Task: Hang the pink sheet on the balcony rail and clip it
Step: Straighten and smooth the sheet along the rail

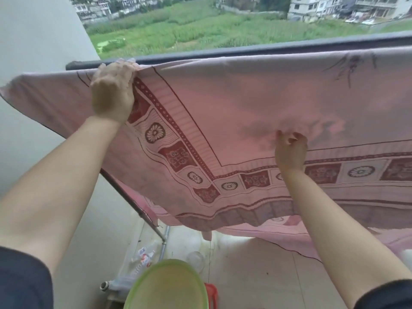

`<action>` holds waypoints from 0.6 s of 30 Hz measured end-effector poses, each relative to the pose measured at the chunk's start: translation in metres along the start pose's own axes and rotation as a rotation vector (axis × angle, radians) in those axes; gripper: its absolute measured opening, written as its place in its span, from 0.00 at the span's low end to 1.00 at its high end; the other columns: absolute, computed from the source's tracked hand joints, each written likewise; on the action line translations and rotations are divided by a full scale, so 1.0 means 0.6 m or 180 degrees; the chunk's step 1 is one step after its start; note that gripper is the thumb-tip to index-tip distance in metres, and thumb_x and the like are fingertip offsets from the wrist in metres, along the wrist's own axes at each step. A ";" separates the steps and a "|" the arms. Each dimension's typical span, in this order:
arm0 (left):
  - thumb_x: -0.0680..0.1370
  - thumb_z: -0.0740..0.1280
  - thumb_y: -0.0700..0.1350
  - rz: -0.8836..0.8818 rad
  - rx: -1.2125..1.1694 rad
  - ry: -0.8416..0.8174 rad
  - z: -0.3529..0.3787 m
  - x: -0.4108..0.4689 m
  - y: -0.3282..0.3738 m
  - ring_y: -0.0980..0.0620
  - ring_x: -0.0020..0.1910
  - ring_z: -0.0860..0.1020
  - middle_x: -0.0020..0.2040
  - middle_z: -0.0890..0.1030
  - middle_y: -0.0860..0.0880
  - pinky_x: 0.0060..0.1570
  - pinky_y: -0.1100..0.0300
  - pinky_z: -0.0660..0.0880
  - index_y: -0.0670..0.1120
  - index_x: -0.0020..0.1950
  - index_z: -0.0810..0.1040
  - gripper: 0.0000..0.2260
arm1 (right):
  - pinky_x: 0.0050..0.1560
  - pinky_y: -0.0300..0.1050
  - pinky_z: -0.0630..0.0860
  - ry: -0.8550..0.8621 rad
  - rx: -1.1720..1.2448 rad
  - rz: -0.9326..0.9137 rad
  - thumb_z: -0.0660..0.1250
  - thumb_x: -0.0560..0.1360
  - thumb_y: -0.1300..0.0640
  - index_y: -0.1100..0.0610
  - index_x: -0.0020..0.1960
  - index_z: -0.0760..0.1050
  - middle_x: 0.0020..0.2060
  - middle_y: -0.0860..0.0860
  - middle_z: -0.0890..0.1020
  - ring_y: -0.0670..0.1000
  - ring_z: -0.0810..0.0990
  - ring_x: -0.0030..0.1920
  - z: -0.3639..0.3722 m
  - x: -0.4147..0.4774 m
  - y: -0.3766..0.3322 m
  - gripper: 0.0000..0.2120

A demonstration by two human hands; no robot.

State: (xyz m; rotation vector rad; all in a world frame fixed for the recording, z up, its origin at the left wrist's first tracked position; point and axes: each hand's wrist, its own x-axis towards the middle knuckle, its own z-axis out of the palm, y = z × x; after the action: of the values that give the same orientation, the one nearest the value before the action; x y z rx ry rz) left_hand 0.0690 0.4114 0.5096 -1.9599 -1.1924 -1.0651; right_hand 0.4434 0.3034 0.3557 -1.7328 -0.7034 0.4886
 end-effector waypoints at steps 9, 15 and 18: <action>0.81 0.55 0.49 -0.1976 -0.0510 0.0131 -0.029 -0.076 -0.155 0.40 0.69 0.67 0.69 0.69 0.38 0.68 0.52 0.63 0.39 0.71 0.67 0.22 | 0.71 0.46 0.57 0.1058 -0.0866 -0.2567 0.68 0.75 0.45 0.57 0.68 0.63 0.73 0.64 0.62 0.57 0.61 0.73 0.073 -0.107 -0.155 0.28; 0.73 0.62 0.42 -0.4559 -0.1552 -0.0584 -0.010 -0.149 -0.264 0.39 0.69 0.70 0.71 0.70 0.40 0.67 0.50 0.69 0.41 0.75 0.60 0.30 | 0.77 0.61 0.44 0.0410 -0.2046 -0.3376 0.57 0.78 0.34 0.52 0.80 0.50 0.79 0.62 0.51 0.61 0.49 0.79 0.191 -0.169 -0.288 0.38; 0.72 0.67 0.49 -0.4345 -0.2052 -0.0595 -0.005 -0.171 -0.288 0.44 0.56 0.80 0.57 0.81 0.42 0.53 0.53 0.77 0.41 0.62 0.76 0.21 | 0.75 0.66 0.36 -0.0048 -0.2665 -0.3090 0.49 0.78 0.30 0.46 0.81 0.46 0.80 0.57 0.46 0.60 0.40 0.79 0.231 -0.180 -0.307 0.37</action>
State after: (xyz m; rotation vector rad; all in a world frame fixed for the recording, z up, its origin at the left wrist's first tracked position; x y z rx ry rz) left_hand -0.1169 0.4369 0.4369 -1.4705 -2.6786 -2.1171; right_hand 0.2367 0.3613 0.4922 -1.8319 -1.7863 -0.5481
